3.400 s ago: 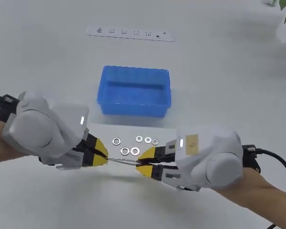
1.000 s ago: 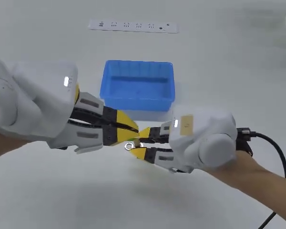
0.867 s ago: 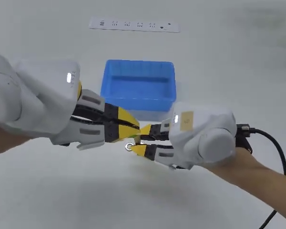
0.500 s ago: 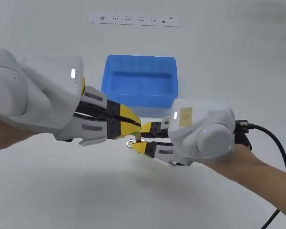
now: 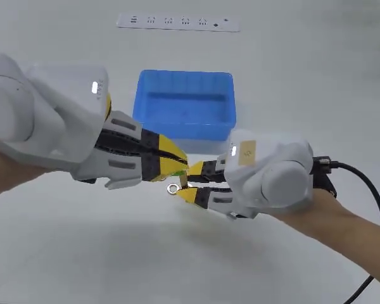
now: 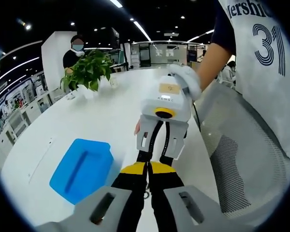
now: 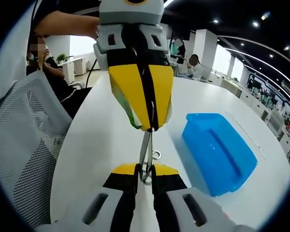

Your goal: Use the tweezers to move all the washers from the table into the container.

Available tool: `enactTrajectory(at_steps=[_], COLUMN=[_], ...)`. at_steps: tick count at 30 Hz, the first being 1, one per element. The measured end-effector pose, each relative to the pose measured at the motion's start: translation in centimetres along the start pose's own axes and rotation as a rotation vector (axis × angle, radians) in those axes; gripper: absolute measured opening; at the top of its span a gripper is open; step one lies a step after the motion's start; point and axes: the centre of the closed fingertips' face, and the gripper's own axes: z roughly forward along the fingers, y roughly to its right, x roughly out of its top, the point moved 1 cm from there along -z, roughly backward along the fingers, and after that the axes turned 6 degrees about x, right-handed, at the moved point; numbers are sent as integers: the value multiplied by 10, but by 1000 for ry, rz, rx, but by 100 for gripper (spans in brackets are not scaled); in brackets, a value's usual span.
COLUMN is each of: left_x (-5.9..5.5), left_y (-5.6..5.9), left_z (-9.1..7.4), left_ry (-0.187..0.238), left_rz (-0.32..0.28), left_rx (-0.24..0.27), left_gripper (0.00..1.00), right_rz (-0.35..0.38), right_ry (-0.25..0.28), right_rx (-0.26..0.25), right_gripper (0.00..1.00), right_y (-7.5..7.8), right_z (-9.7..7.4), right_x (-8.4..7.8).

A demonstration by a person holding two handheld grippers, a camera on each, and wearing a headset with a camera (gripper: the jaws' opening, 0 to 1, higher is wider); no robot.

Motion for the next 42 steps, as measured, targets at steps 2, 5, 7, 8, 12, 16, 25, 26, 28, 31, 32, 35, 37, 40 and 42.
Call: enactTrajectory(at_steps=[2,5,7,8,12,16,25,26,28,31,32,35,37,40,42], left_x=[0,1,1,0,-2,-2,5,6,11,18,22,31,37,47,52], left_y=[0,0,0,0,0,0,1,1,0,-3,-4,-9,-13,-19,-24], left_z=[1,2,4,5,8,7,-5,-6,-9,-12,-14,-18,-20,-22,-25], left_ry=[2,12,16,18,23,29,37,38,41,46,51,64,69,79,88], left_rz=[-4,-25,-34,-39,-56,-66,-44,-40,-29,-11,-4,14,30,53,62], left_rx=[-5,-18,-21,-22,-24,-27,-27,-25,-25,-24,-23,-15,-11,-5,-2], left_gripper=[5,5,5,5,5,5,5,5,5,5,5,5,5,5,5], right_rz=[-6,19,26,31,58,56,38,36,30,20,17,10,1,-12,-22], right_ry=[1,10,10,9,10,7,22,24,31,45,48,62,67,74,79], right_rx=[3,2,1,0,2,-5,-9,-11,-16,-31,-35,-57,-70,-83,-91], right_gripper=[11,11,11,10,10,10,10,10,10,10,10,10,10,10,10], right_y=[0,0,0,0,1,0,-2,-1,0,4,5,11,15,22,28], right_z=[0,-1,-1,-1,-1,-1,-7,-8,-11,-16,-18,-24,-28,-34,-38], right_x=[0,-1,-1,-1,-1,-2,10,12,16,24,26,34,39,47,52])
